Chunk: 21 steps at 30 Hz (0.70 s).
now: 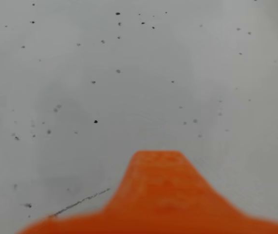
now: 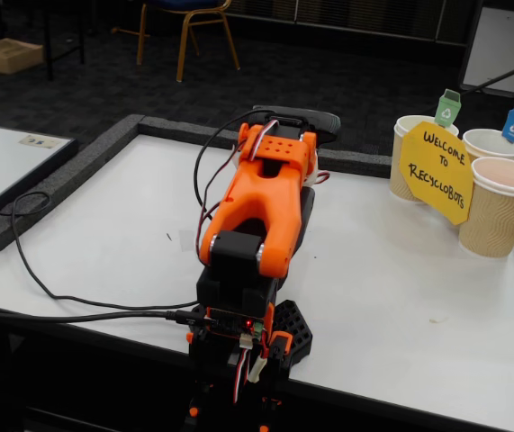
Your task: Sort rubbish by color.
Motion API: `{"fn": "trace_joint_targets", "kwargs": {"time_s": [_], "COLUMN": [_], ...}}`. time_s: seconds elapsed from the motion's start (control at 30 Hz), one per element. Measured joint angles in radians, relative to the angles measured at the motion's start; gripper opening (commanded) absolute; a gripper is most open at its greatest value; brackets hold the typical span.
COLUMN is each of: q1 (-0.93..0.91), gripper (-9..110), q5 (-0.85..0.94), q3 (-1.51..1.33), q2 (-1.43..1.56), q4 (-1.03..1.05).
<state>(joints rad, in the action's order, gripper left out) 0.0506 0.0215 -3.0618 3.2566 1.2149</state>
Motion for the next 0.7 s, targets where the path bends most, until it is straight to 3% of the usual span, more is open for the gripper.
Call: {"fn": "trace_joint_targets", "kwargs": {"time_s": [0.7], "q1": [-0.049], "gripper": [0], "q5": [0.000], "q3": [0.000], "q2": [0.000], "q4": [0.000]}}
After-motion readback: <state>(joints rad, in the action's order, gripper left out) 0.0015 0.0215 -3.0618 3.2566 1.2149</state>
